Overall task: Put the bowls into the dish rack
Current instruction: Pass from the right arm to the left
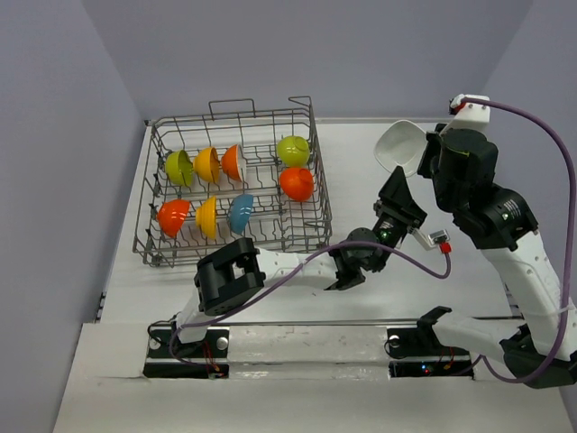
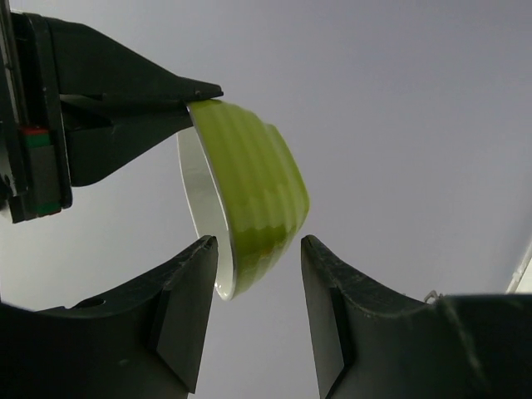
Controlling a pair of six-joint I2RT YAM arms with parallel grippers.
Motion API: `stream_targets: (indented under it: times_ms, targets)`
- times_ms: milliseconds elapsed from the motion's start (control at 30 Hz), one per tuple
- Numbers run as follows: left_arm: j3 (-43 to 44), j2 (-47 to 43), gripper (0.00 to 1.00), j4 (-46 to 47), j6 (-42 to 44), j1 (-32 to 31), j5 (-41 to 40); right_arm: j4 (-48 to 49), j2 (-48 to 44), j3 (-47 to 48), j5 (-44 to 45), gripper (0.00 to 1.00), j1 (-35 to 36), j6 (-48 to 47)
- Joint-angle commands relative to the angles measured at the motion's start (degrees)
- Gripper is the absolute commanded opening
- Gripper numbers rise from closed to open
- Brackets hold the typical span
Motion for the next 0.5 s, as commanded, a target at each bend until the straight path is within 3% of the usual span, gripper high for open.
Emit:
stream_targets:
  times_ms: [0, 467]
  targets:
    - [3.8, -0.2, 0.57, 2.2, -2.6, 0.1, 1.7, 5.0, -1.7, -0.1, -0.3, 0.01, 0.5, -0.1]
    - [11.0, 2.6, 0.57, -3.5, -5.6, 1.0, 1.4, 11.2, -3.8, -5.0, -0.2, 0.01, 1.0, -3.9]
